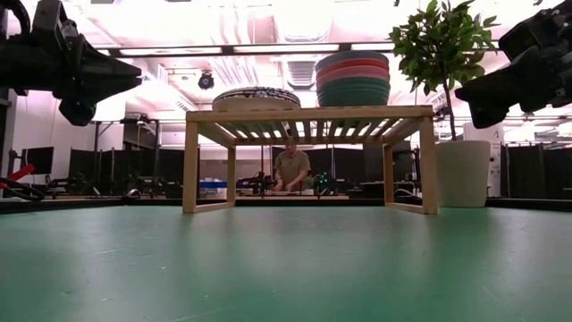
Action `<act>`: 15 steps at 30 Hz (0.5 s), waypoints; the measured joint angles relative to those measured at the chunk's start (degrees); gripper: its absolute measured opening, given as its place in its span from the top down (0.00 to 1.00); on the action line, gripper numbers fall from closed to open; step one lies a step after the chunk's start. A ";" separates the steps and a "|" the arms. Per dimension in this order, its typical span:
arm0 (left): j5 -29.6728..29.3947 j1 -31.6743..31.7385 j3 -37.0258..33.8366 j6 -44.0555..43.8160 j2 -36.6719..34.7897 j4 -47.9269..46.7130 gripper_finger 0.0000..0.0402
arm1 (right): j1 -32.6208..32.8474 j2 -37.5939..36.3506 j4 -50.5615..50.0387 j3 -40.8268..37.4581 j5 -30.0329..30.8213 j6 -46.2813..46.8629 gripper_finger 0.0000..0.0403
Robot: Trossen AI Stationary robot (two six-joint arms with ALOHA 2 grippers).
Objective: Place and stack bowls onto a shelf
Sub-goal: Return to Home Position
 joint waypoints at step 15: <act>0.02 0.00 0.02 0.00 0.00 0.00 0.81 | 0.00 0.00 0.00 0.00 0.00 0.00 0.83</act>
